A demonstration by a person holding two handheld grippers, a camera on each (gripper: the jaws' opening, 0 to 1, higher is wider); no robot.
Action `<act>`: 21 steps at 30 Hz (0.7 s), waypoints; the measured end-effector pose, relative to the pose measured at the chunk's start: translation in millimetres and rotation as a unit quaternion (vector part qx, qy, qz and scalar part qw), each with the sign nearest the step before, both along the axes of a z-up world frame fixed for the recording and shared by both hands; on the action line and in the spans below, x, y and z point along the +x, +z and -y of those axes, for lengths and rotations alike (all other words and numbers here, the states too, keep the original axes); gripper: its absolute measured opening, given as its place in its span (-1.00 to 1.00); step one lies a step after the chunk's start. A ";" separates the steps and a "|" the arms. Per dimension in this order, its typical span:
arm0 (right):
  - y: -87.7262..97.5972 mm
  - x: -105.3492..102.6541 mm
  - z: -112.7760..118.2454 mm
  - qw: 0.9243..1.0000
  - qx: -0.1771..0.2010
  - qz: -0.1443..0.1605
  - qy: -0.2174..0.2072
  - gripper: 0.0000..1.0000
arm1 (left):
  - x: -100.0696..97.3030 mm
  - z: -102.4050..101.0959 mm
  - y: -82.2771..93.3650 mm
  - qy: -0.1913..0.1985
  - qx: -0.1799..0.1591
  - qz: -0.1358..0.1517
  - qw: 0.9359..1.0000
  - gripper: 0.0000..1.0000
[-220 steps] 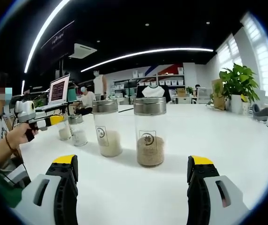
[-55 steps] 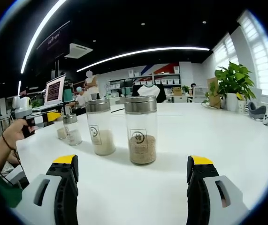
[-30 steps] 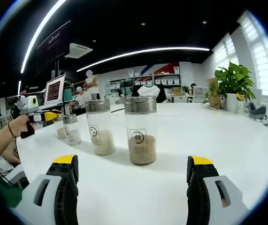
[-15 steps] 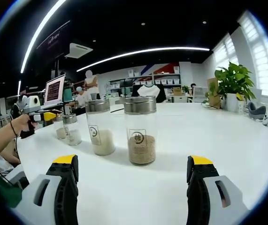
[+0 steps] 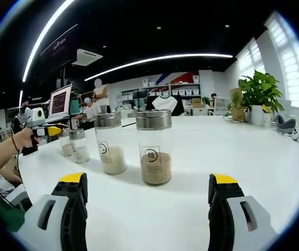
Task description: Rotate the seasoning bottle until the label or dispensing opening points toward the visible target arrow and the bottle remains upright within the marked orientation range
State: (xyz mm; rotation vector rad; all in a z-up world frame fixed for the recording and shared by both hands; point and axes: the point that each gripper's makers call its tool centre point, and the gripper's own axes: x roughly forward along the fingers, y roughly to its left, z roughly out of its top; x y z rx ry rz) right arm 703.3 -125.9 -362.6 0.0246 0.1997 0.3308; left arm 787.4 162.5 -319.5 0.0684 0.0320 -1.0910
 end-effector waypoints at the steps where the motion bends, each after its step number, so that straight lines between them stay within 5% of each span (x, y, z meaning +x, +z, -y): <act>1: -0.5 -0.1 -0.5 1.000 0.000 -0.001 0.000 0.97 | 1.9 -1.4 1.7 0.010 0.015 0.022 1.000 -0.33; 5: -0.9 -1.0 -3.1 1.000 -0.001 -0.002 0.005 0.97 | 7.2 -8.8 2.3 0.041 0.002 -0.004 0.999 0.04; 15: -1.9 -2.1 -1.7 1.000 -0.001 -0.005 0.000 0.97 | 3.4 -24.2 8.6 0.116 0.010 0.011 0.993 0.09; 19: -2.5 -2.9 -2.3 1.000 -0.002 -0.006 0.000 0.97 | -1.4 -26.7 14.4 0.150 -0.013 0.009 0.989 0.01; 20: -3.0 -3.1 -2.6 1.000 -0.002 -0.007 0.001 0.97 | -2.4 -25.8 20.4 0.161 -0.016 0.035 0.986 -0.01; 21: -3.5 -3.2 -2.8 1.000 -0.002 -0.008 0.001 0.97 | -6.7 -21.8 18.7 0.157 -0.014 0.029 0.987 0.01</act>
